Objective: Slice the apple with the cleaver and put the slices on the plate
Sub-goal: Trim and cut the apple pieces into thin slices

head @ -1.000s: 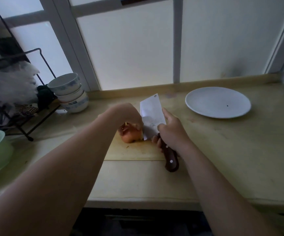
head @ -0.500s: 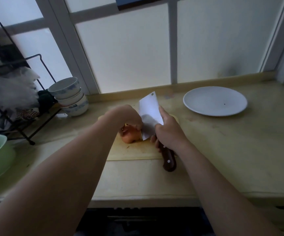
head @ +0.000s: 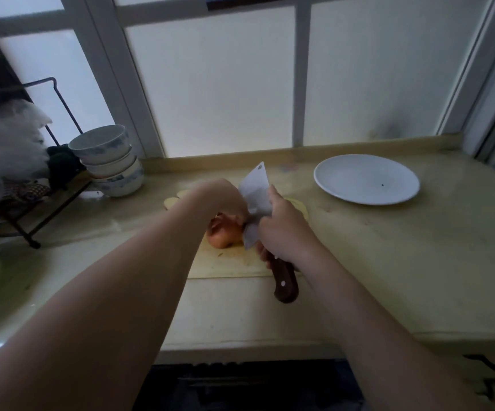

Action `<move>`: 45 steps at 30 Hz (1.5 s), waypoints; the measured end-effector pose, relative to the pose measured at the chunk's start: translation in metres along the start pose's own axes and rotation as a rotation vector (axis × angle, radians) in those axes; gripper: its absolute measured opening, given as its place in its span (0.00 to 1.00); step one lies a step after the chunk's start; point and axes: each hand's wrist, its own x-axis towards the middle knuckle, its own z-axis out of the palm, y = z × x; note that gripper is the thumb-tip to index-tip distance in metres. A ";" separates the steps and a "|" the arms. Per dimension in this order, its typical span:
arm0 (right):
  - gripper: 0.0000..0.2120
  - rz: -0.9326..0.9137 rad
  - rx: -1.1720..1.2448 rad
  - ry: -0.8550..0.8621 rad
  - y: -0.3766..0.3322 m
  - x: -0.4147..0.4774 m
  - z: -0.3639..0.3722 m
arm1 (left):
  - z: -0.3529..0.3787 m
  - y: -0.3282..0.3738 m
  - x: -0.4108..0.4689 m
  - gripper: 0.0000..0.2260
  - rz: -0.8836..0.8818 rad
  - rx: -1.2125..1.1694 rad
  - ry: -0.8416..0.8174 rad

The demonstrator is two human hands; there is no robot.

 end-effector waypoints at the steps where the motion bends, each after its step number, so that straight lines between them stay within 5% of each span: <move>1: 0.48 0.002 0.000 0.000 -0.001 0.002 0.002 | 0.000 0.000 0.000 0.15 0.003 0.007 -0.004; 14: 0.36 0.088 -0.151 -0.097 -0.004 0.027 0.019 | -0.001 -0.007 0.004 0.21 0.002 -0.029 -0.033; 19: 0.30 0.068 -0.034 -0.056 -0.001 0.021 0.008 | -0.005 -0.011 0.001 0.24 0.020 -0.069 -0.015; 24: 0.43 0.051 0.024 0.041 0.008 0.016 -0.005 | -0.007 -0.013 0.003 0.25 -0.009 -0.139 -0.052; 45: 0.42 0.012 0.073 0.047 0.006 0.017 -0.003 | -0.006 -0.007 -0.002 0.25 -0.006 -0.174 -0.031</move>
